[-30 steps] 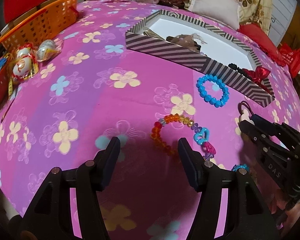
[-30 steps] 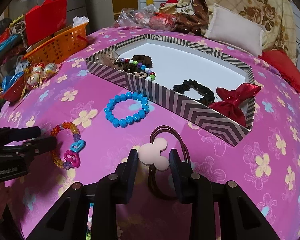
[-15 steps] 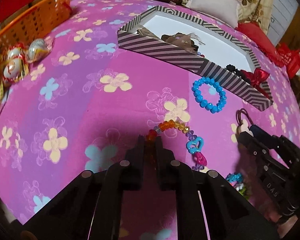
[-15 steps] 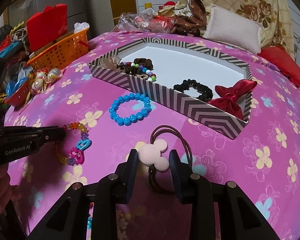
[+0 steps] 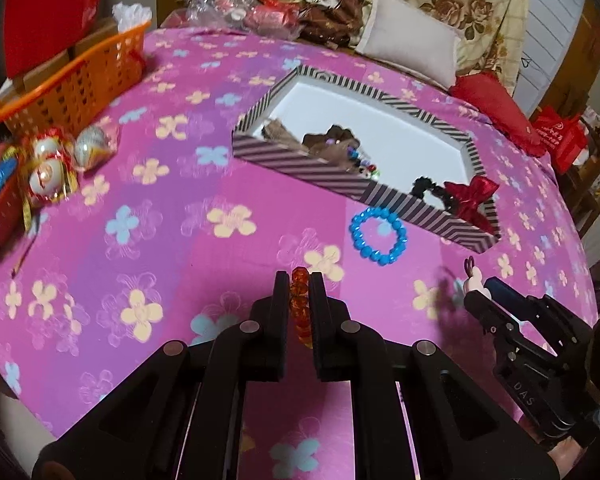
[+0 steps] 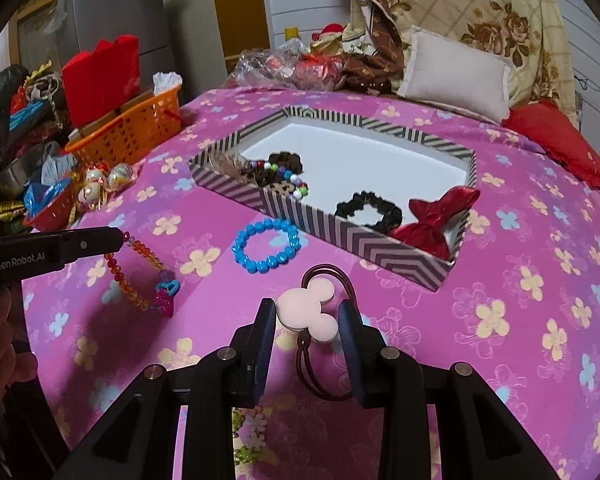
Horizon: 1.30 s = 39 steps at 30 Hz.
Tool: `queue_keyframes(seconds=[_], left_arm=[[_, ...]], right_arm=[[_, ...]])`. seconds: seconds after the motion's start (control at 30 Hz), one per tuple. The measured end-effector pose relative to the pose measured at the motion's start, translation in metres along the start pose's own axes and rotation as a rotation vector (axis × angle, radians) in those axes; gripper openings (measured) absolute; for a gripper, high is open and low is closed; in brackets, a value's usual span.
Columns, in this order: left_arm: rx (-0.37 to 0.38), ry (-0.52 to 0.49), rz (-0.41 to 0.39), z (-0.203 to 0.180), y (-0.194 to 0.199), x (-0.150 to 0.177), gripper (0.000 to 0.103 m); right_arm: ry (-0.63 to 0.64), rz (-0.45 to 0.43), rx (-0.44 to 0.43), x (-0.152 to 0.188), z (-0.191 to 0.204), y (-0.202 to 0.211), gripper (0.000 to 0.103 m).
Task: Organize jewelry
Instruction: 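Carry the orange bracelet and Mickey hair tie into the tray and open both tools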
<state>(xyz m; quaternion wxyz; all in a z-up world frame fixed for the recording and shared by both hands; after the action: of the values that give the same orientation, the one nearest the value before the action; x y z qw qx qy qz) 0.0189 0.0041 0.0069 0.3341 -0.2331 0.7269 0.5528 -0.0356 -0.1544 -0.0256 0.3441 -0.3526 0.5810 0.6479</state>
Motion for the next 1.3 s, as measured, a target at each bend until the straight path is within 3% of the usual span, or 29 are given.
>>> queue_keyframes(seconds=[0.5, 1.3], left_arm=[[-0.033, -0.083, -0.077, -0.025, 0.023, -0.038, 0.008], [-0.041, -0.169, -0.118, -0.063, -0.002, -0.079, 0.008]], right_arm=[[0.019, -0.046, 0.029, -0.031, -0.007, 0.019, 0.031], [0.029, -0.059, 0.05, -0.064, -0.029, 0.005, 0.031]])
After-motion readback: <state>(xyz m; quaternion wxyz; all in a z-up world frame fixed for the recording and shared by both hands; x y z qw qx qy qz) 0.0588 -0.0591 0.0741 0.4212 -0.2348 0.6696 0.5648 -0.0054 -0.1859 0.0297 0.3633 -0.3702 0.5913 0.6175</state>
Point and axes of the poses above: each gripper's, at about its wrist camera, not at the fingertips, and y roughly against the way its jaws point, z to its left, x to its underside, the point moved 1 cm from there along -y, roughly the way its jaws point, and after that the axes turned 15 degrees about -z, right-handed, at the moved point
